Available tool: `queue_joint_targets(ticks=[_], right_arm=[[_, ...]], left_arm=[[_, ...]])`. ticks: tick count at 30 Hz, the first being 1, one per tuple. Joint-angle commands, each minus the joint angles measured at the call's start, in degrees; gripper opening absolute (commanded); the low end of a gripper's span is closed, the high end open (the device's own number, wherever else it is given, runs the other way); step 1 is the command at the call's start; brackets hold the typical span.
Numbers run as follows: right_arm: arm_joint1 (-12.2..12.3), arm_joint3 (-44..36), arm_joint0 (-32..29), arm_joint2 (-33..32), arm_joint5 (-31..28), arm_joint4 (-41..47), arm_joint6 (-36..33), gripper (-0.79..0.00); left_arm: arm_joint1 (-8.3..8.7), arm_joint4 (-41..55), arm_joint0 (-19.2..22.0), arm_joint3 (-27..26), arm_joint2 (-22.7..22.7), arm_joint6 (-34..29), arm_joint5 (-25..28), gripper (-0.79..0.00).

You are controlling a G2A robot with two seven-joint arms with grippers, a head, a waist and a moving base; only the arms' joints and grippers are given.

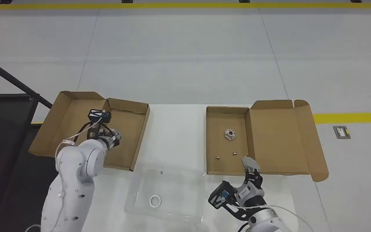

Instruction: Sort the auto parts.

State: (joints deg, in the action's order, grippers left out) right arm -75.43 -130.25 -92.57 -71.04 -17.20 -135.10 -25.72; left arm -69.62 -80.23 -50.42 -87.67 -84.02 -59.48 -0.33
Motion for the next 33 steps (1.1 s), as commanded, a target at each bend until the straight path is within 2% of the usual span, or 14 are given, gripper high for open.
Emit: queue_joint_targets(ticks=[1,9,13,16,17,18,20,21,23,28,31,33], right_arm=[[0.0,-0.01,-0.02,0.0,0.0,-0.01,0.0,0.0],[0.0,-0.01,-0.02,0.0,0.0,-0.01,0.0,0.0],[0.0,-0.01,-0.02,0.0,0.0,-0.01,0.0,0.0],[0.0,-0.01,-0.02,0.0,0.0,-0.01,0.0,0.0],[0.0,-0.01,-0.02,0.0,0.0,-0.01,0.0,0.0],[0.0,-0.01,-0.02,0.0,0.0,-0.01,0.0,0.0],[0.0,-0.01,-0.02,0.0,0.0,-0.01,0.0,0.0],[0.0,-0.01,-0.02,0.0,0.0,-0.01,0.0,0.0],[0.0,-0.01,-0.02,0.0,0.0,-0.01,0.0,0.0],[0.0,-0.01,-0.02,0.0,0.0,-0.01,0.0,0.0],[0.0,-0.01,-0.02,0.0,0.0,-0.01,0.0,0.0],[0.0,-0.01,-0.02,0.0,0.0,-0.01,0.0,0.0]], left_arm=[[-0.31,-1.46,2.98,5.88,2.14,2.0,-0.82,-0.785],[-1.72,-0.24,11.35,23.82,6.96,9.98,-1.81,-0.785],[-2.36,3.08,14.29,29.95,8.13,11.99,0.06,-0.785],[-2.66,2.93,15.35,32.63,9.06,13.93,-0.1,-0.785],[-2.73,3.06,15.6,33.21,9.24,14.23,-0.08,-0.751],[-2.78,3.07,15.82,33.71,9.45,14.27,0.14,-0.622],[-2.84,2.89,16.24,34.41,9.71,14.3,0.23,-0.416],[-2.86,2.88,16.37,34.6,9.81,14.31,0.24,-0.191],[-2.89,2.87,16.5,34.5,9.91,14.12,0.23,0.0],[-2.61,2.73,15.33,30.28,9.18,13.85,0.03,0.0],[-2.17,2.79,13.2,24.06,7.89,12.95,0.51,0.0],[-1.79,3.24,10.71,17.77,6.72,11.63,1.35,0.0]])
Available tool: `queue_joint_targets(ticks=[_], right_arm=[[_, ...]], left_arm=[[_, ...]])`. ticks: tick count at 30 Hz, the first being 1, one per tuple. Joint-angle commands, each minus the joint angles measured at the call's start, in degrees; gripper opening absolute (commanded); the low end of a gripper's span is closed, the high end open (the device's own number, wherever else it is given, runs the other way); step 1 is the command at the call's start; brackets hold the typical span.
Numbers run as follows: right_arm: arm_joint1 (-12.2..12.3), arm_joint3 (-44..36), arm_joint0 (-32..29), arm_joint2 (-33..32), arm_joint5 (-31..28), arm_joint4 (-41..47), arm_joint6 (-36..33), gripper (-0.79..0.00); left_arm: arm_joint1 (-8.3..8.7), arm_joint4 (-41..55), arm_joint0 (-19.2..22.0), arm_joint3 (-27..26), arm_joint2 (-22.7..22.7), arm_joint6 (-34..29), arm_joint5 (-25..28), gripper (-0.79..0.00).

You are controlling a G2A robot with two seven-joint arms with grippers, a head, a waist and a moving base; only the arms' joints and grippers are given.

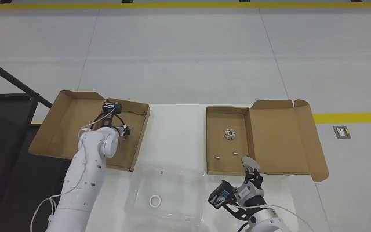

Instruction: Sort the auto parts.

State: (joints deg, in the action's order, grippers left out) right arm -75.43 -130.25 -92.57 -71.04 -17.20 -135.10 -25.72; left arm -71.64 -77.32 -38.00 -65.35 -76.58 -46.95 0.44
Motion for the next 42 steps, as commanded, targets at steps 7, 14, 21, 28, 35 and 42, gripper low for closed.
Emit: queue_joint_targets(ticks=[7,14,21,28,35,42], right_arm=[[0.0,-0.01,-0.02,0.0,0.0,-0.01,0.0,0.0],[0.0,-0.01,-0.02,0.0,0.0,-0.01,0.0,0.0],[0.0,-0.01,-0.02,0.0,0.0,-0.01,0.0,0.0],[0.0,-0.01,-0.02,0.0,0.0,-0.01,0.0,0.0],[0.0,-0.01,-0.02,0.0,0.0,-0.01,0.0,0.0],[0.0,-0.01,-0.02,0.0,0.0,-0.01,0.0,0.0]], left_arm=[[1.76,2.31,-17.24,-35.26,-3.86,-9.36,9.33,0.0],[3.0,5.01,-29.75,-52.3,-3.56,-17.7,21.48,0.0],[4.12,4.23,-36.81,-57.67,-1.61,-26.21,30.68,0.0],[4.12,4.23,-36.81,-57.67,-1.61,-26.21,30.68,0.0],[4.77,-1.11,-37.51,-51.85,3.56,-24.32,32.57,0.0],[5.03,-2.06,-35.62,-46.73,5.6,-23.49,30.68,0.0]])
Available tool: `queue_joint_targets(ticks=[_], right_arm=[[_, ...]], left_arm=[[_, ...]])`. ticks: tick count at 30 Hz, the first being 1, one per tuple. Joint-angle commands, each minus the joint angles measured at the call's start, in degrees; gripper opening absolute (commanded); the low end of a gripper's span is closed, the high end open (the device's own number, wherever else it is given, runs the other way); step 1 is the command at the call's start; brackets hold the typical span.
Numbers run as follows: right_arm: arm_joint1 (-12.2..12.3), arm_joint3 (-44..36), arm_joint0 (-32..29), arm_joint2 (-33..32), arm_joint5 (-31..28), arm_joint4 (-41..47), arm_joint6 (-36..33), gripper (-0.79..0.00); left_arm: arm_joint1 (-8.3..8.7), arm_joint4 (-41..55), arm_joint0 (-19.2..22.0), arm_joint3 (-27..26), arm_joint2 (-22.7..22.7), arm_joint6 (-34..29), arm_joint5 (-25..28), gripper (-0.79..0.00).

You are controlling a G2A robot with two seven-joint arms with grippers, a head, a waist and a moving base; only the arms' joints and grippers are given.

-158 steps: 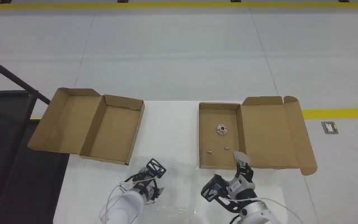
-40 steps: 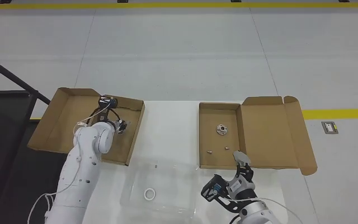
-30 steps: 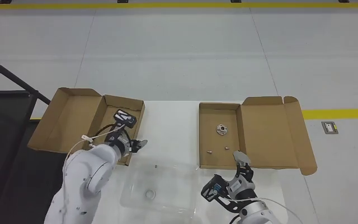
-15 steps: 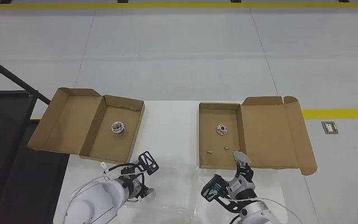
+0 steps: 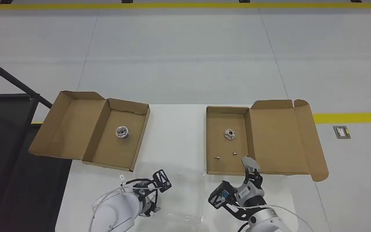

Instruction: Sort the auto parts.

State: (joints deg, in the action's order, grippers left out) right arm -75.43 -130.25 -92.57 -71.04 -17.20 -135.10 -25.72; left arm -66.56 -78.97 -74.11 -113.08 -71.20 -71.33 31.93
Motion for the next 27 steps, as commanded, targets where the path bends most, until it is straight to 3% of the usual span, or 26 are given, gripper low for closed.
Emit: queue_joint_targets(ticks=[1,3,5,9,11,19,27], right_arm=[[0.0,-0.01,-0.02,0.0,0.0,-0.01,0.0,0.0],[0.0,-0.01,-0.02,0.0,0.0,-0.01,0.0,0.0],[0.0,-0.01,-0.02,0.0,0.0,-0.01,0.0,0.0],[0.0,-0.01,-0.02,0.0,0.0,-0.01,0.0,0.0],[0.0,-0.01,-0.02,0.0,0.0,-0.01,0.0,0.0],[0.0,-0.01,-0.02,0.0,0.0,-0.01,0.0,0.0],[0.0,-0.01,-0.02,0.0,0.0,-0.01,0.0,0.0]], left_arm=[[-0.09,-0.07,0.82,1.8,0.52,1.68,-0.89,0.0],[-0.12,-0.03,1.71,3.01,0.72,2.58,-1.18,-0.015],[-0.15,0.44,2.41,4.3,1.21,2.34,-1.18,-0.123],[-0.2,-0.73,3.97,6.53,2.95,-0.27,-0.86,-0.203],[-0.27,-1.49,4.42,7.42,3.66,0.06,-1.64,-0.305],[-0.56,-0.37,6.76,12.28,6.15,-1.58,-1.79,-0.311],[-0.79,-0.65,8.15,15.28,8.03,-0.99,-2.82,-0.413]])
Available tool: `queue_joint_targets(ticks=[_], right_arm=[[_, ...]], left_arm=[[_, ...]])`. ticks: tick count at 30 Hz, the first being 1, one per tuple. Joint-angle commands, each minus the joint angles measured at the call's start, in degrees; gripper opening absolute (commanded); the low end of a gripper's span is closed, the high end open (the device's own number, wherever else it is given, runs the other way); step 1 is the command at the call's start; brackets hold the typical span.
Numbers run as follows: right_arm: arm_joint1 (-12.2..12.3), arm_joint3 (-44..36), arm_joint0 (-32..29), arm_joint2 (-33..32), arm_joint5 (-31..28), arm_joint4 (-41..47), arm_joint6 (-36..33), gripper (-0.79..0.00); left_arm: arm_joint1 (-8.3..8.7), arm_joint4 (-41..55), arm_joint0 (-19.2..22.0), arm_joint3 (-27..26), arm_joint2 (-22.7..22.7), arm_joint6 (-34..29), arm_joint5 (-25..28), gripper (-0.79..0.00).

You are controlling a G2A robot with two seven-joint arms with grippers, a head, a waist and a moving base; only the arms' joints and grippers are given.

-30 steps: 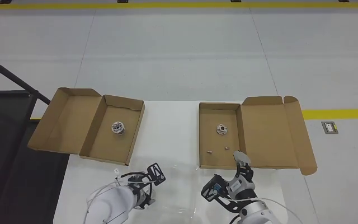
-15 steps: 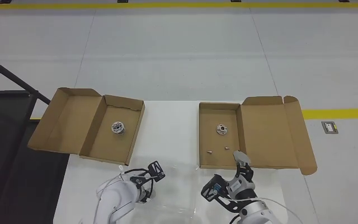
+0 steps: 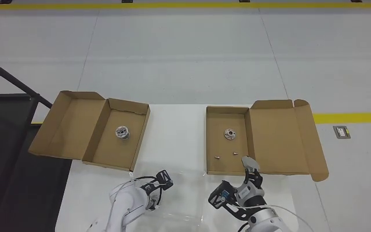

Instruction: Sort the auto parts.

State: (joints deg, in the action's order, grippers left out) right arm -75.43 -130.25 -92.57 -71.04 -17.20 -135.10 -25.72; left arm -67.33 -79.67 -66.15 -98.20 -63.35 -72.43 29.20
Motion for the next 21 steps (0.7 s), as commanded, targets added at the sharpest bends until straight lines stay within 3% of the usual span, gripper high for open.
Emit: queue_joint_targets(ticks=[1,10,18,21], right_arm=[[0.0,-0.01,-0.02,0.0,0.0,-0.01,0.0,0.0],[0.0,-0.01,-0.02,0.0,0.0,-0.01,0.0,0.0],[0.0,-0.01,-0.02,0.0,0.0,-0.01,0.0,0.0],[0.0,-0.01,-0.02,0.0,0.0,-0.01,0.0,0.0]], left_arm=[[-0.04,0.06,0.35,0.69,0.38,0.15,-0.09,-0.416],[-0.16,0.12,1.47,2.82,1.44,0.59,-0.67,-0.48],[-0.31,0.84,2.44,4.25,2.2,0.75,-1.42,-0.773],[-0.35,1.1,2.72,4.01,2.39,0.71,-1.77,-0.785]])
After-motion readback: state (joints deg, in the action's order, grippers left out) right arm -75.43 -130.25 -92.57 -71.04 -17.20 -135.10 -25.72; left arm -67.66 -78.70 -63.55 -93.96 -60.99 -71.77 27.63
